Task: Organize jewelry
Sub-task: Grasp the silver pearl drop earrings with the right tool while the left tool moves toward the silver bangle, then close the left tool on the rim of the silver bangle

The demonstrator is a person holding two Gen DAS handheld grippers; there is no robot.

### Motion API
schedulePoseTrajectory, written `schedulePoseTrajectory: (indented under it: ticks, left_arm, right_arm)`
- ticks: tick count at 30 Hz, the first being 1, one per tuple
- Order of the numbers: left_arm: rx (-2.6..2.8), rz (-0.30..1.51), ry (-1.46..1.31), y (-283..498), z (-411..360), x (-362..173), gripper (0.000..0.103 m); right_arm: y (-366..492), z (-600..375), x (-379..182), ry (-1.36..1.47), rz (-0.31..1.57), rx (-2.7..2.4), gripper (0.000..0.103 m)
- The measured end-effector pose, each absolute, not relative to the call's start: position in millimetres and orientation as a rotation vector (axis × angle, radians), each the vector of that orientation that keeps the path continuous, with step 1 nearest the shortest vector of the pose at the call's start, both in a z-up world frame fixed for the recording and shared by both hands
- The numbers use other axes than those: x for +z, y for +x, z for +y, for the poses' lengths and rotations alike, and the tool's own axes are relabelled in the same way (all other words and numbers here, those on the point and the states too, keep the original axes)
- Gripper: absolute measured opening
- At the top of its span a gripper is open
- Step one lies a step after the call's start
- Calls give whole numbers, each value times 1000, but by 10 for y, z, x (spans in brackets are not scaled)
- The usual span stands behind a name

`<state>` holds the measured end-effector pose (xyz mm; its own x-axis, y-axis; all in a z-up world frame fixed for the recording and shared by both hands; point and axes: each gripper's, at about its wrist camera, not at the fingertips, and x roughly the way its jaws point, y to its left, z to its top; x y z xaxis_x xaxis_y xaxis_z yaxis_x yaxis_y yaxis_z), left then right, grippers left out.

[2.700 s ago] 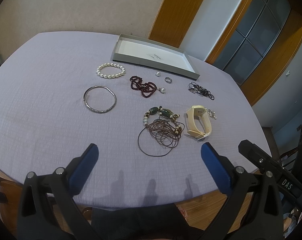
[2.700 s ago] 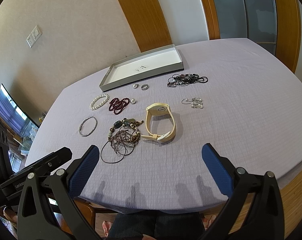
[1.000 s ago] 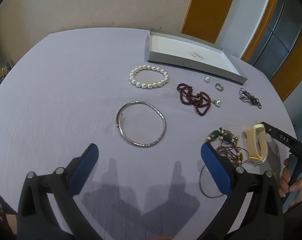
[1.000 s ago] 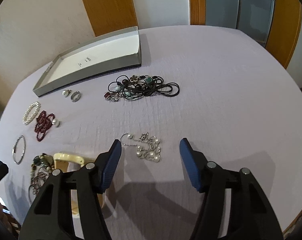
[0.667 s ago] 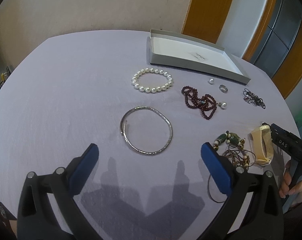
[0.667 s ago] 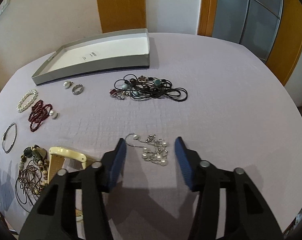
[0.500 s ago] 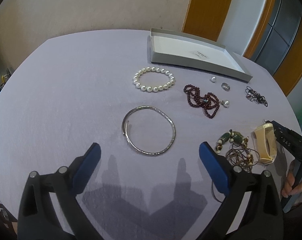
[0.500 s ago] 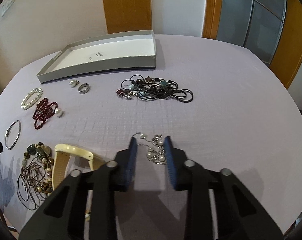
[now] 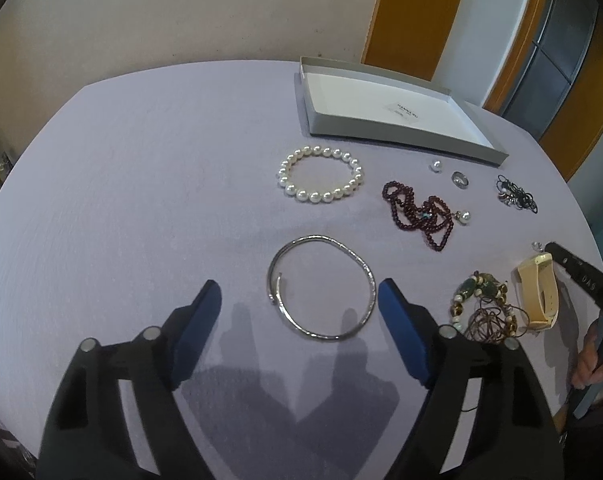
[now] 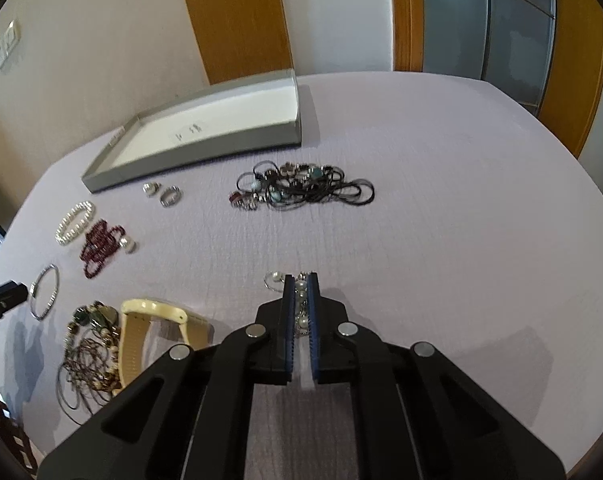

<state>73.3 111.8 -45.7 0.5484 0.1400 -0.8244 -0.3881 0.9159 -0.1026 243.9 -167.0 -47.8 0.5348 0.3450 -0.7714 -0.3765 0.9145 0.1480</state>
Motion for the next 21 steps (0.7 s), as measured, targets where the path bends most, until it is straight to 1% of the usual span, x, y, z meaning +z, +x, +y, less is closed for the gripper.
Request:
schedulePoseTrajectory:
  ticks: [3, 9, 11, 13, 18, 21]
  left_arm:
    - [324, 956, -283, 718, 1108, -484, 73]
    - [318, 986, -319, 730, 1076, -613, 55]
    - [332, 985, -309, 744, 1069, -615, 52]
    - [338, 984, -312, 755, 1067, -616, 42]
    - [393, 986, -303, 765, 1067, -623, 27]
    - [412, 990, -298, 759, 1061, -623, 22]
  right_arm:
    - [2427, -1660, -419, -41, 892, 439, 6]
    - [2407, -1633, -406, -38, 888, 452, 6]
    - [2399, -1646, -412, -35, 890, 452, 6]
    - [2402, -1654, -414, -32, 890, 451, 6]
    - [2404, -1654, -409, -24, 888, 449, 6]
    - [2404, -1645, -408, -22, 889, 451, 6]
